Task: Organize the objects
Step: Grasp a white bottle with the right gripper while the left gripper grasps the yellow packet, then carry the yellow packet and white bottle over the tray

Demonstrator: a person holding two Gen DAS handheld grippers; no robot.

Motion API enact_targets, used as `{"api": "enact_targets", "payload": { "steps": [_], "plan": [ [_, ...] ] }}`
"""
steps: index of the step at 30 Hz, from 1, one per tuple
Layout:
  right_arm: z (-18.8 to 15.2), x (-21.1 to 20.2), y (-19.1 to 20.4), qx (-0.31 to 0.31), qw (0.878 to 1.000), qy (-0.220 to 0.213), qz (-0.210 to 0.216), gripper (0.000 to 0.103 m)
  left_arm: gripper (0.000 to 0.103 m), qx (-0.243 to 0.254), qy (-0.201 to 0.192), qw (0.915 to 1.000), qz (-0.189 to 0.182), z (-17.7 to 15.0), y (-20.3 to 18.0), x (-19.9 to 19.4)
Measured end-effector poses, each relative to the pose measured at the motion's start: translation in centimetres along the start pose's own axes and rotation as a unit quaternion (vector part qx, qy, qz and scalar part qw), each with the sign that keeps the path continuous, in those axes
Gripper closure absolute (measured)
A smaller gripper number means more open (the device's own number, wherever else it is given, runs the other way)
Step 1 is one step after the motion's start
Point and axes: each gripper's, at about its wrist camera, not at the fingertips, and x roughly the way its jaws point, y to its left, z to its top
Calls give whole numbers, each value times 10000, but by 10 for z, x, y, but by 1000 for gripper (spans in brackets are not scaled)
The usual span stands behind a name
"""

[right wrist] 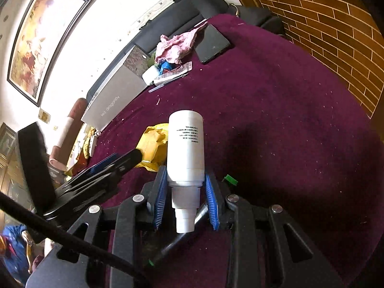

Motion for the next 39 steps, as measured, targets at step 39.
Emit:
{"api": "enact_targets", "payload": {
  "steps": [39],
  "plan": [
    [-89,-15,173,-1812,9797,434,737,76,64,-1296,-724,9773,1513,-203,174,-228]
  ]
}}
